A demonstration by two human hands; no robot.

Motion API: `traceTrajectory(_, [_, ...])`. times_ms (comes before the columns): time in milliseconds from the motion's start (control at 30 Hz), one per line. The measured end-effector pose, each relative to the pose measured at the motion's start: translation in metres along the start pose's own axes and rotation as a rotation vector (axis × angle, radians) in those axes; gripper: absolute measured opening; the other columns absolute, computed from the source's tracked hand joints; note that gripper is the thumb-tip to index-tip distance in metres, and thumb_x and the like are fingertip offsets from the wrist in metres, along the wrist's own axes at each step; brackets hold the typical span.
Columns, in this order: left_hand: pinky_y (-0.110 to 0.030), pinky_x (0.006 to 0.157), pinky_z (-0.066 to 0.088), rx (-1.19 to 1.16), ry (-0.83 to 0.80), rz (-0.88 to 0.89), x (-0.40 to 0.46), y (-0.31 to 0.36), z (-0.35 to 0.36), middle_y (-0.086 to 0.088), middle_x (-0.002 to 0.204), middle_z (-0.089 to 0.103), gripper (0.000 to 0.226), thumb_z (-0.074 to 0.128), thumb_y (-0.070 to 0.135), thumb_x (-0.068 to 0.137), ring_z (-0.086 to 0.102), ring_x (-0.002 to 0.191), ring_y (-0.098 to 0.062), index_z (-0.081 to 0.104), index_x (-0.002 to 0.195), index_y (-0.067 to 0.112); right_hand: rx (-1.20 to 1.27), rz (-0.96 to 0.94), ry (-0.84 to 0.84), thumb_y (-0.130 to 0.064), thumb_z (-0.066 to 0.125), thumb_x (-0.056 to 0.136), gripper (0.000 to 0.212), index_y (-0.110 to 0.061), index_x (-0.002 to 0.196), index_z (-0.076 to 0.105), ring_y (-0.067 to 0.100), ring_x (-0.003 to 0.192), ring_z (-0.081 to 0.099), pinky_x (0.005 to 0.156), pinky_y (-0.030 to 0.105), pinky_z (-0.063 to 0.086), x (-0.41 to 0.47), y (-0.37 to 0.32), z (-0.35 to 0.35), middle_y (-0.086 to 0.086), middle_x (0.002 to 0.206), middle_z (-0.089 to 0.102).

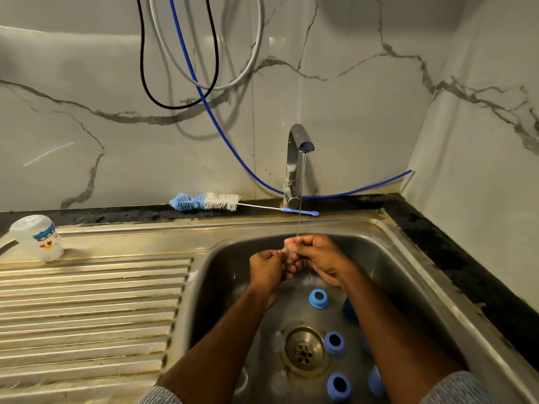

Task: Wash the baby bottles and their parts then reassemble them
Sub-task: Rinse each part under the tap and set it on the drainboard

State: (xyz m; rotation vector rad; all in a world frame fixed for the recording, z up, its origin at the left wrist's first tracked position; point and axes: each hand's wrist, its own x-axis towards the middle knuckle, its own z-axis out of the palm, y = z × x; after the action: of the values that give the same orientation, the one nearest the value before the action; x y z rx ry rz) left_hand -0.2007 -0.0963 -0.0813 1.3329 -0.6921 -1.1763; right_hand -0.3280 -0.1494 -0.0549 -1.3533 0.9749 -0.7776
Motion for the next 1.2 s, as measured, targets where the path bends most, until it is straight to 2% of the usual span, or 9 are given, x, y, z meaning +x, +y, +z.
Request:
traceTrajectory(100, [-0.03,0.059,0.056,0.118,0.002,0.12,-0.002,-0.003,0.001,-0.016,0.085,0.073,0.012,0.055,0.009,0.101,0.067,0.064,-0.018,0.065,0.109,0.01,-0.104,-0.021,0.183,-0.016,0.068,0.094,0.007,-0.013,0.098,0.072,0.011,0.065,0.064,0.063,0.023,0.056,0.0,0.0,0.004,0.009,0.081,0.072])
traceTrajectory(200, [-0.036,0.066,0.06,0.114,-0.077,0.203,-0.003,-0.005,0.0,-0.011,0.096,0.074,0.035,0.055,0.001,0.099,0.07,0.074,-0.022,0.061,0.123,0.026,-0.196,-0.031,0.297,-0.023,0.072,0.092,0.014,-0.009,0.095,0.068,0.011,0.056,0.063,0.053,0.022,0.052,0.004,0.003,0.007,0.008,0.073,0.07])
traceTrajectory(267, [-0.037,0.071,0.062,0.091,-0.149,0.235,-0.004,-0.003,-0.001,-0.007,0.103,0.074,0.042,0.056,-0.002,0.098,0.074,0.081,-0.022,0.062,0.127,0.027,-0.245,-0.034,0.34,-0.026,0.072,0.092,0.017,-0.009,0.093,0.068,0.013,0.056,0.064,0.052,0.024,0.051,0.004,0.004,0.006,0.009,0.073,0.071])
traceTrajectory(433, [-0.041,0.082,0.063,0.208,-0.19,0.308,-0.006,-0.005,0.0,-0.002,0.111,0.074,0.042,0.066,0.003,0.094,0.075,0.094,-0.02,0.062,0.133,0.02,-0.276,0.001,0.349,-0.034,0.07,0.093,0.027,-0.007,0.089,0.068,0.01,0.049,0.059,0.048,0.022,0.049,0.003,0.005,0.0,0.009,0.067,0.07])
traceTrajectory(600, [-0.045,0.079,0.063,0.223,-0.173,0.342,-0.009,-0.002,0.001,0.0,0.104,0.076,0.027,0.073,0.014,0.091,0.074,0.089,-0.02,0.068,0.113,0.03,-0.284,0.026,0.364,-0.04,0.069,0.093,0.033,-0.009,0.081,0.069,0.007,0.044,0.055,0.044,0.022,0.045,0.004,0.002,-0.003,0.002,0.056,0.065])
traceTrajectory(733, [-0.043,0.08,0.063,0.194,-0.22,0.345,-0.011,0.0,0.002,0.001,0.111,0.075,0.044,0.071,0.012,0.092,0.075,0.095,-0.02,0.061,0.133,0.024,-0.315,0.022,0.364,-0.041,0.067,0.094,0.034,-0.011,0.079,0.068,0.004,0.041,0.054,0.042,0.02,0.043,0.004,0.002,-0.003,-0.002,0.051,0.061])
traceTrajectory(933, [-0.037,0.089,0.06,0.191,-0.196,0.354,-0.008,0.0,0.002,0.0,0.112,0.075,0.036,0.065,0.01,0.097,0.073,0.102,-0.016,0.064,0.132,0.018,-0.261,0.048,0.326,-0.042,0.065,0.095,0.035,-0.011,0.082,0.07,0.007,0.044,0.054,0.043,0.02,0.044,0.004,0.0,-0.003,-0.001,0.053,0.064])
traceTrajectory(1100, [-0.036,0.072,0.063,0.101,-0.102,0.284,-0.004,0.001,-0.001,-0.009,0.093,0.077,0.018,0.066,0.007,0.095,0.075,0.085,-0.025,0.071,0.11,0.016,-0.142,0.022,0.179,-0.03,0.065,0.097,0.02,-0.011,0.098,0.072,0.01,0.061,0.059,0.054,0.023,0.05,0.001,-0.002,-0.003,0.008,0.077,0.07])
traceTrajectory(1200, [-0.027,0.062,0.059,0.039,-0.04,0.22,-0.001,0.002,-0.003,-0.013,0.084,0.075,0.012,0.067,0.009,0.095,0.071,0.071,-0.019,0.069,0.106,0.007,-0.157,-0.024,0.151,-0.022,0.068,0.095,0.012,-0.016,0.105,0.071,0.012,0.071,0.061,0.058,0.023,0.05,0.0,0.0,0.001,0.006,0.088,0.073])
